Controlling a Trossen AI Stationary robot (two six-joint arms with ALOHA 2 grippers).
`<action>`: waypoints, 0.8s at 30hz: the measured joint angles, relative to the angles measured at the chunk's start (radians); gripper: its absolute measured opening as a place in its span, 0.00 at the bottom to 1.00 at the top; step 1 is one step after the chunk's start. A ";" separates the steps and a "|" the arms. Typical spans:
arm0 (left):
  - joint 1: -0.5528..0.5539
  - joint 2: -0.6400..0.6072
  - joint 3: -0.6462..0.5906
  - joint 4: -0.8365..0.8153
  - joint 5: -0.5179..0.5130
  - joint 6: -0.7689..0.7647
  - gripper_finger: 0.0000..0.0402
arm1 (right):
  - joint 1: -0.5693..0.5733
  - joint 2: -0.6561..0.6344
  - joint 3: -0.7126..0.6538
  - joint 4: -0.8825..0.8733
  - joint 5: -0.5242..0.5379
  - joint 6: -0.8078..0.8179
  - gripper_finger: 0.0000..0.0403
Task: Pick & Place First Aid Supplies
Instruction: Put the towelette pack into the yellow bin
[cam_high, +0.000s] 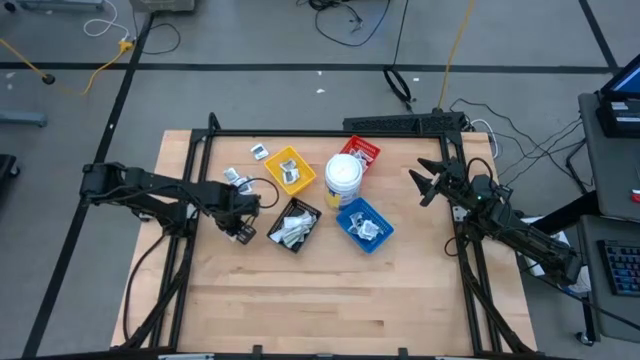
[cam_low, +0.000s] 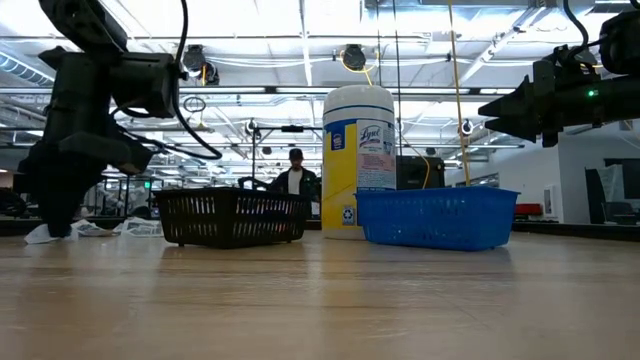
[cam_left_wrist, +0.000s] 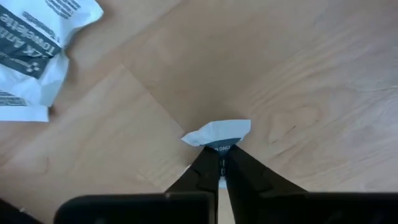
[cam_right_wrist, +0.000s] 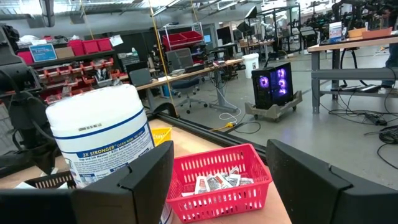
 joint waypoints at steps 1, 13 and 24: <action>0.000 0.000 0.000 0.000 0.008 -0.001 0.04 | 0.000 0.000 0.000 0.000 0.000 0.000 0.63; 0.050 -0.109 0.102 -0.164 0.044 0.019 0.02 | 0.000 0.000 0.000 0.000 0.000 0.000 0.63; 0.133 -0.142 0.296 -0.372 0.040 0.088 0.02 | 0.000 0.000 0.000 0.000 0.000 0.000 0.63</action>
